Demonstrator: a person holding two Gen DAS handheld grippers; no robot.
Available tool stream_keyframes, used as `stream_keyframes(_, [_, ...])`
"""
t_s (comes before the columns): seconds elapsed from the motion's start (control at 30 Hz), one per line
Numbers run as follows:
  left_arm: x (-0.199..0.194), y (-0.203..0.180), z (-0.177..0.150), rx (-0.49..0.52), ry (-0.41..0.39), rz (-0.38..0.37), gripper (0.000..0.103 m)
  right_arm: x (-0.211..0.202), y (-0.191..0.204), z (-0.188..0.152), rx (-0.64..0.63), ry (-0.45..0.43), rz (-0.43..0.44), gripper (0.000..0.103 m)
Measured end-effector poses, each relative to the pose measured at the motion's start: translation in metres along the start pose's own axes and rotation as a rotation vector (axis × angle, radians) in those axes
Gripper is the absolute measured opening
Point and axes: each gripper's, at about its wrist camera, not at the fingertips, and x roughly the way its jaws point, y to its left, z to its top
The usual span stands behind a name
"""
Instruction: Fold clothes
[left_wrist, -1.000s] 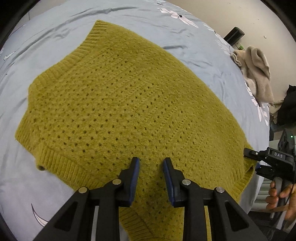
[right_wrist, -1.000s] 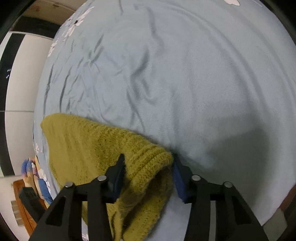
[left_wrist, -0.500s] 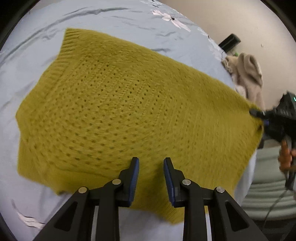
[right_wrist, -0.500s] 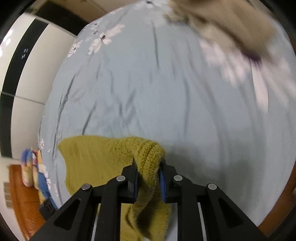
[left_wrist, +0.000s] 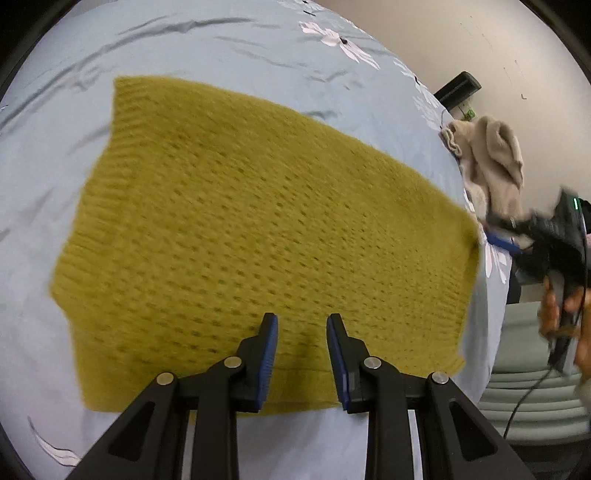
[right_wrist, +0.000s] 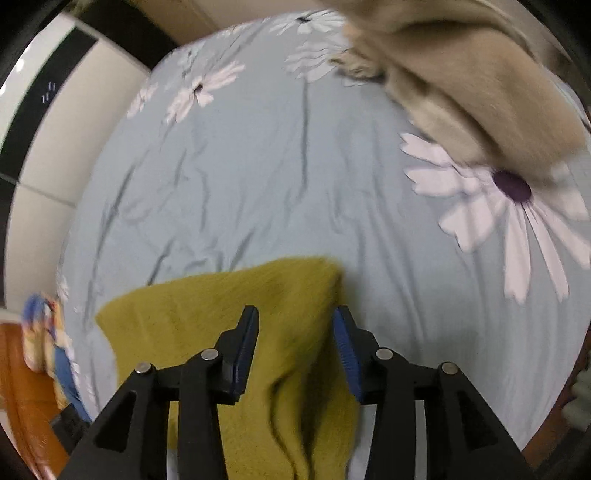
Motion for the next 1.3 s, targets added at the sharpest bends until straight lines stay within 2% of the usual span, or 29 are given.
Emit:
stream_keyframes(0.1, [-0.016, 0.016, 0.011, -0.016, -0.028, 0.025, 0.031, -0.006, -0.014, -0.028, 0.052, -0.009, 0.049, 0.045])
stream_keyframes(0.17, [-0.029, 0.033, 0.018, -0.024, -0.062, 0.089, 0.032, -0.011, -0.024, -0.046, 0.087, -0.014, 0.081, 0.05])
stream_keyframes(0.23, [-0.04, 0.054, 0.022, -0.062, -0.092, 0.127, 0.039, 0.001, -0.027, -0.072, 0.117, 0.023, 0.105, 0.062])
stream_keyframes(0.27, [-0.046, 0.067, 0.024, -0.089, -0.105, 0.141, 0.044, 0.003, -0.031, -0.086, 0.132, 0.037, 0.119, 0.062])
stream_keyframes(0.4, [-0.05, 0.107, 0.023, -0.172, -0.107, 0.161, 0.045, 0.015, -0.041, -0.125, 0.182, 0.075, 0.122, 0.062])
stream_keyframes(0.5, [-0.034, 0.127, 0.02, -0.22, -0.067, 0.114, 0.048, 0.021, -0.047, -0.137, 0.224, 0.052, 0.134, 0.063])
stream_keyframes(0.53, [-0.031, 0.132, 0.019, -0.24, -0.061, 0.095, 0.048, 0.023, -0.048, -0.14, 0.237, 0.042, 0.14, 0.065])
stream_keyframes(0.6, [-0.02, 0.147, 0.014, -0.327, -0.046, 0.007, 0.051, 0.026, -0.048, -0.139, 0.244, 0.032, 0.142, 0.077])
stream_keyframes(0.67, [-0.01, 0.163, 0.009, -0.416, -0.025, -0.09, 0.052, 0.03, -0.047, -0.138, 0.252, 0.022, 0.143, 0.077])
stream_keyframes(0.73, [-0.004, 0.166, 0.007, -0.43, -0.025, -0.116, 0.052, 0.034, -0.046, -0.136, 0.26, 0.012, 0.144, 0.077])
stream_keyframes(0.93, [0.001, 0.163, 0.014, -0.402, -0.036, -0.11, 0.056, 0.04, -0.041, -0.132, 0.26, 0.008, 0.131, 0.079])
stream_keyframes(0.97, [0.002, 0.163, 0.015, -0.403, -0.039, -0.105, 0.055, 0.039, -0.037, -0.131, 0.256, 0.01, 0.14, 0.077])
stream_keyframes(1.03, [0.003, 0.159, 0.015, -0.404, -0.048, -0.088, 0.054, 0.039, -0.03, -0.131, 0.251, 0.033, 0.126, 0.063])
stream_keyframes(1.13, [0.005, 0.145, 0.013, -0.388, -0.052, -0.031, 0.045, 0.038, -0.022, -0.129, 0.267, 0.052, 0.104, 0.031])
stream_keyframes(1.17, [0.006, 0.14, 0.013, -0.377, -0.05, -0.015, 0.039, 0.037, -0.02, -0.129, 0.276, 0.055, 0.097, 0.027])
stream_keyframes(1.2, [0.006, 0.137, 0.013, -0.367, -0.048, -0.002, 0.028, 0.036, -0.018, -0.127, 0.272, 0.059, 0.088, 0.025])
stream_keyframes(1.3, [0.0, 0.126, 0.015, -0.345, -0.052, 0.015, 0.021, 0.028, -0.013, -0.124, 0.252, 0.059, 0.078, 0.021])
